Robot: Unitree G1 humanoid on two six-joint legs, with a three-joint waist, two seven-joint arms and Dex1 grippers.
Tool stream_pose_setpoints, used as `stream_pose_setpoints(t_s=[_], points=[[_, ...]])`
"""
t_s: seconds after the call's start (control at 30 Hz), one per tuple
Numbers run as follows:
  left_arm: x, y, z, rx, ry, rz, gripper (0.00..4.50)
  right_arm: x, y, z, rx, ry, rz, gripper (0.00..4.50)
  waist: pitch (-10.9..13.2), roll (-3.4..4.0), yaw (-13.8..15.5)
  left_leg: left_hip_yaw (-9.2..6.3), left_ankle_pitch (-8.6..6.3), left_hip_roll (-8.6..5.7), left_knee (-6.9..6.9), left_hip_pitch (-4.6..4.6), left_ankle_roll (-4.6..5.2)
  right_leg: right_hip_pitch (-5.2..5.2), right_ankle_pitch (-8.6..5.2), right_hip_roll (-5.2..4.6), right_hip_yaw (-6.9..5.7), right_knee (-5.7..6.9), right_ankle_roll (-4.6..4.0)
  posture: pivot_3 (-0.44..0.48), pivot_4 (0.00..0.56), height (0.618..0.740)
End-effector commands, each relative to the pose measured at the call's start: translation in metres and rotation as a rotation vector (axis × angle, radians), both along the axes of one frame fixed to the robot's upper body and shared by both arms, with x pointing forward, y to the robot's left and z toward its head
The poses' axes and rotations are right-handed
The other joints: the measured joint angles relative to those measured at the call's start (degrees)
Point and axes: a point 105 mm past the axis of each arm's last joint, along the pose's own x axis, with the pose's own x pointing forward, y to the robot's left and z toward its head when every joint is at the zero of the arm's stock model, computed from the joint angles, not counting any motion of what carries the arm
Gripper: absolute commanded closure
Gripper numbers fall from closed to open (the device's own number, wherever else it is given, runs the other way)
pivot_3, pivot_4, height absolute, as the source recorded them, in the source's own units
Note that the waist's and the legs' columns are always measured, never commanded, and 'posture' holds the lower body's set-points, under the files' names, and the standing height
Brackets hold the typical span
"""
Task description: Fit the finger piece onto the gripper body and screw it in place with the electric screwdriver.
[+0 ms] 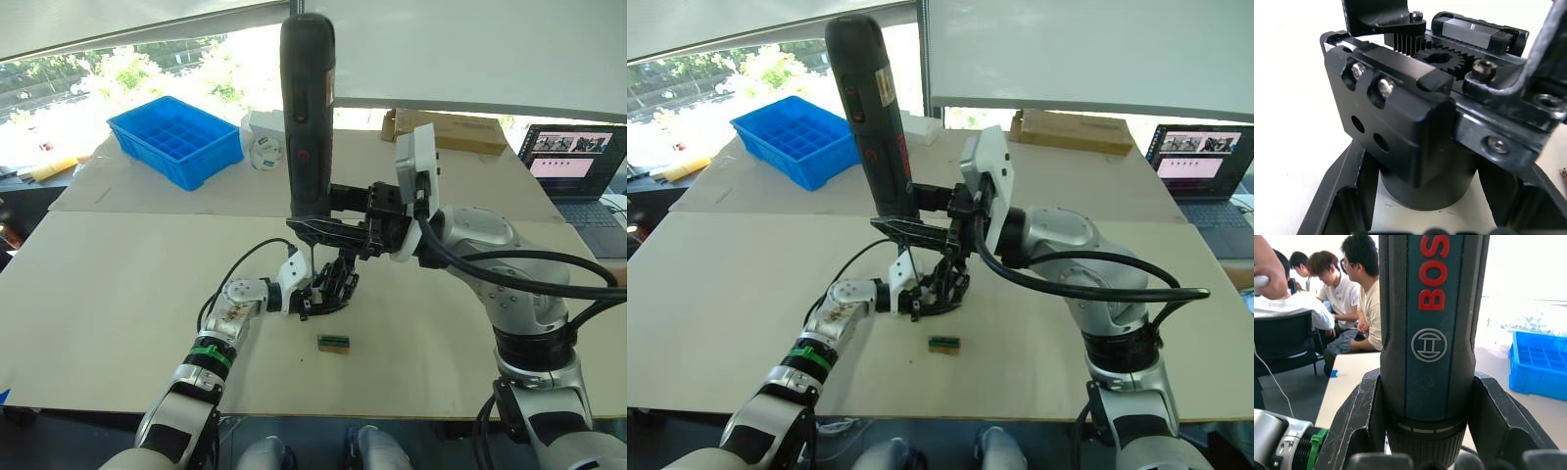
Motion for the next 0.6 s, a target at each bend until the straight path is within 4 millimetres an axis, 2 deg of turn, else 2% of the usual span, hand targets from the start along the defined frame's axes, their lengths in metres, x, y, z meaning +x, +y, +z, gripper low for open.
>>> stream_pose_setpoints(t_s=[0.03,0.6], points=[[-0.001,-0.003,0.008,-0.021,-0.033,-0.011,2.16,-0.005,-0.001,0.010,0.010,-0.101,0.007,2.58,0.00,0.00,-0.01,0.00,0.00,0.00,0.00,0.00,0.00,0.00,0.00,0.00,0.00,0.00,0.00,0.000,0.150,0.738],[0.000,0.000,0.009,-0.021,-0.039,-0.004,2.16,0.001,-0.001,0.000,-0.028,-0.141,0.002,2.58,0.00,0.00,-0.24,0.00,0.01,0.01,0.00,0.00,-0.01,0.00,0.00,0.01,0.00,-0.02,0.01,0.000,0.150,0.738]])
